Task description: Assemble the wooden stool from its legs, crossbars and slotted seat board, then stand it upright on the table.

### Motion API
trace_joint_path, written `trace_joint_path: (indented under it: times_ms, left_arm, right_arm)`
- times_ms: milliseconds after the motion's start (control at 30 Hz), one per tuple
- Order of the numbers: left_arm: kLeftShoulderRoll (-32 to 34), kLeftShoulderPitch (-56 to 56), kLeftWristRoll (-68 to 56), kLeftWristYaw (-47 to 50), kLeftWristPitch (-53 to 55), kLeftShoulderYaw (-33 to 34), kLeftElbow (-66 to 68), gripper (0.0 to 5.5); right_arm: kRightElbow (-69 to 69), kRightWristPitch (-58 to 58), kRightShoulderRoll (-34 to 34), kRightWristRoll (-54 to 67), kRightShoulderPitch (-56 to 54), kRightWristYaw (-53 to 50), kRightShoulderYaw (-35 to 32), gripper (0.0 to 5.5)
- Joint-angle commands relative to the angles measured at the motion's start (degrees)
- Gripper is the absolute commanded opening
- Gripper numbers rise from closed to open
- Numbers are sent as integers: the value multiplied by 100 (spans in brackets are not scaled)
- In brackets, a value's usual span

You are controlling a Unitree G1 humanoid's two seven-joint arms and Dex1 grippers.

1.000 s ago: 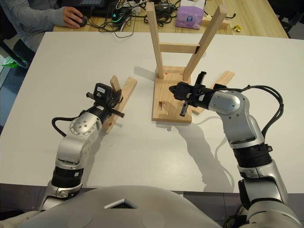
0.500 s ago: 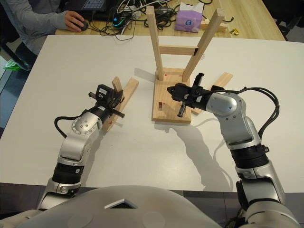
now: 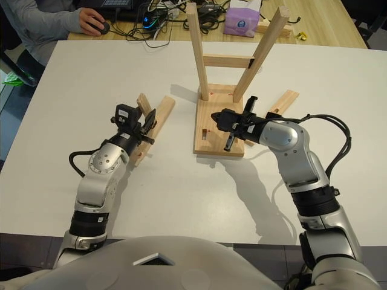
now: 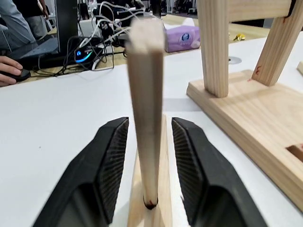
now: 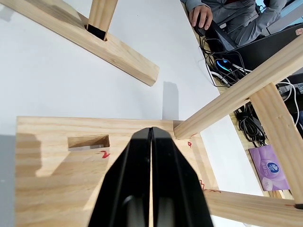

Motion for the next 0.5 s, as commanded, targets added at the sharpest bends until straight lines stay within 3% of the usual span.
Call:
trace_joint_path:
  times_ms: [33, 333, 500]
  left_arm:
    - [118, -321, 275, 170, 122, 88, -702, 191]
    - [118, -2392, 396, 265, 662, 388, -1215, 191]
    - [-42, -2622, 255, 271, 625, 353, -1358, 191]
  right_arm:
    - [68, -66, 15, -55, 41, -72, 0, 0]
    - [177, -155, 79, -122, 18, -171, 36, 0]
    - [246, -246, 72, -184, 10, -164, 34, 0]
